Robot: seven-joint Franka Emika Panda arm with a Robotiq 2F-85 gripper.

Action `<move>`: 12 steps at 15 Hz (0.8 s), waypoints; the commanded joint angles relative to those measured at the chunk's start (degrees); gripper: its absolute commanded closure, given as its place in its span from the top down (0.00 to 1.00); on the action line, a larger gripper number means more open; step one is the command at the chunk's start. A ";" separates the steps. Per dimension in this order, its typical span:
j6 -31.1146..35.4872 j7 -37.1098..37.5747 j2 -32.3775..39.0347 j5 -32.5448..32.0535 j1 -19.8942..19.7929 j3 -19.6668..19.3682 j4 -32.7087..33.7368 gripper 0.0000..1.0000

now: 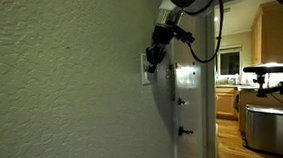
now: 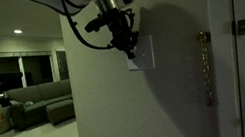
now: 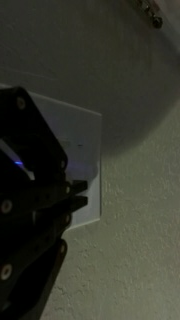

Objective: Turn on the light switch on the left

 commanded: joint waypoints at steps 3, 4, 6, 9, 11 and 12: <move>-4.81 -1.00 -3.54 -0.17 -0.31 -0.51 1.19 0.07; -4.76 -1.05 -3.36 -0.06 -0.32 -0.51 1.73 0.07; -4.86 -1.08 -3.12 0.05 -0.32 -0.49 2.03 0.07; -5.33 -1.25 -3.10 0.12 -0.31 -0.46 1.77 0.07; -5.70 -1.35 -3.51 -0.08 -0.32 -0.49 0.58 0.07; -6.00 -1.35 -3.77 -0.20 -0.33 -0.52 -0.41 0.32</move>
